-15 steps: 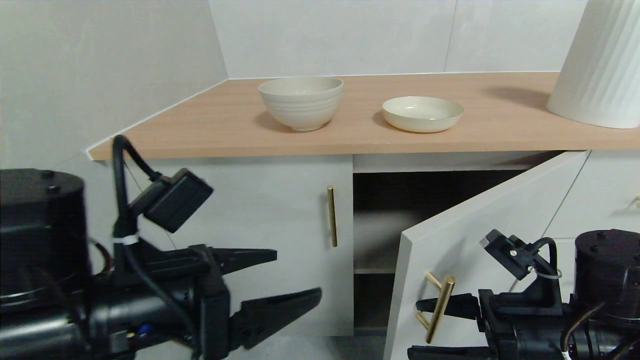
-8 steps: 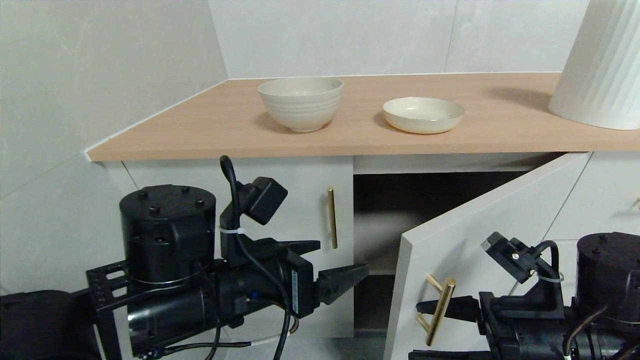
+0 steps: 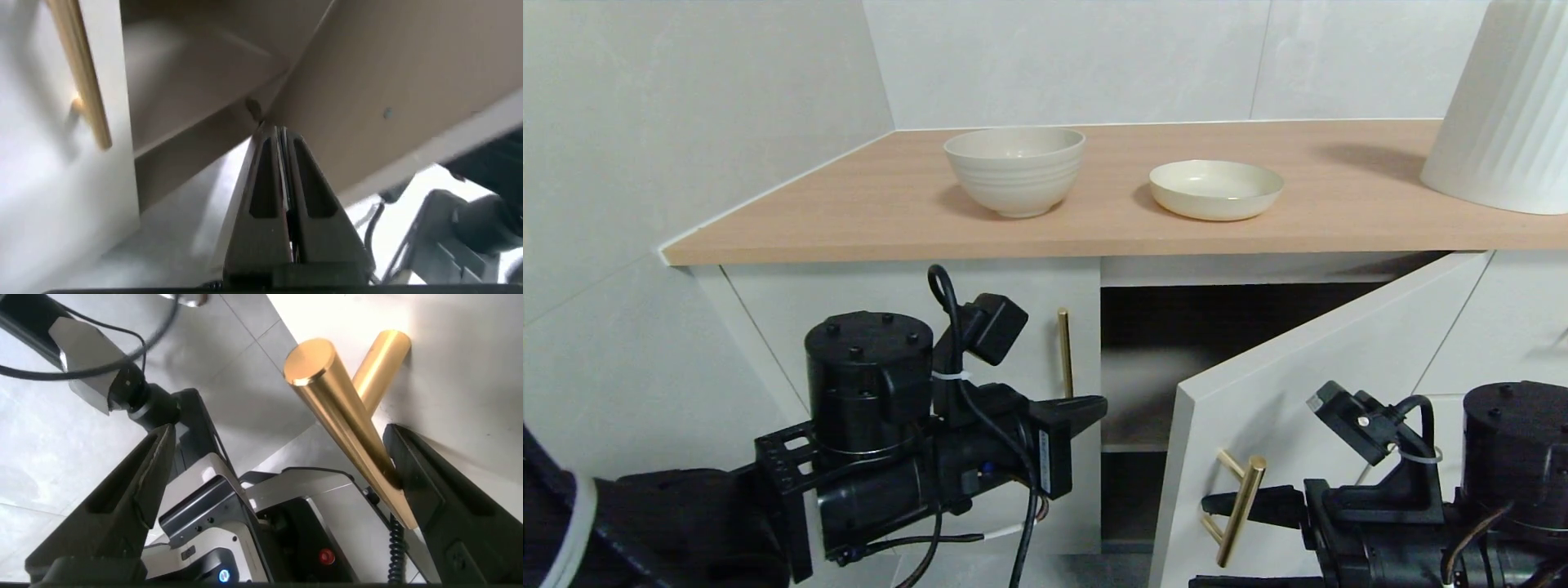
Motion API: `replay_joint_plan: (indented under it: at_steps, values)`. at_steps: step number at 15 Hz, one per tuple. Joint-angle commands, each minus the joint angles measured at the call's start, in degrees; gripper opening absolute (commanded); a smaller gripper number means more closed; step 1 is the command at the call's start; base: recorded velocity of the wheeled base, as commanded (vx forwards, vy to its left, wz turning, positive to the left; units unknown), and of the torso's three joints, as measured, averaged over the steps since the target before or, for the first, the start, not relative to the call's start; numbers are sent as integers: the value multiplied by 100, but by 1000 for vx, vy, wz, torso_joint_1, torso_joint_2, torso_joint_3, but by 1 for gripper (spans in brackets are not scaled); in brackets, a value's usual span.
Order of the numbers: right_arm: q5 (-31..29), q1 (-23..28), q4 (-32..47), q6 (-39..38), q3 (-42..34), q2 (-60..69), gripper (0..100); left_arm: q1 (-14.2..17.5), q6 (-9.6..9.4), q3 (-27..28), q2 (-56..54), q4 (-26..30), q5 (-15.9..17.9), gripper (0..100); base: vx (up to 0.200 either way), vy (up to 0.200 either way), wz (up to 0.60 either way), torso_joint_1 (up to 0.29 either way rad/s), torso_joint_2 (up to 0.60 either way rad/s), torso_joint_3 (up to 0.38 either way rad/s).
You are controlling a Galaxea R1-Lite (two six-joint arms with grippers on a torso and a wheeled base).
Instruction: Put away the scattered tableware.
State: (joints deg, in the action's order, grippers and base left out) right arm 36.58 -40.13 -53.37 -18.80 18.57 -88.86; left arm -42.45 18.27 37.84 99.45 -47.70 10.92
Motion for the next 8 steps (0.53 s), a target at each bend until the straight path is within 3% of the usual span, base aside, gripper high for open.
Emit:
replay_joint_plan:
  at_steps: [1,5,8]
  values:
    - [-20,5,11,-1,7,-18,100,0,-8,48,611,-380,42,0,0,0,0,0,0,0]
    - [-37,5,2,-1,15,0,100,-176,-17,628,1744,-1233,112,0,0,0,0,0,0,0]
    - [-37,32,2,-1,15,-18,100,-299,-26,303,1894,-2120,226,0,0,0,0,0,0,0]
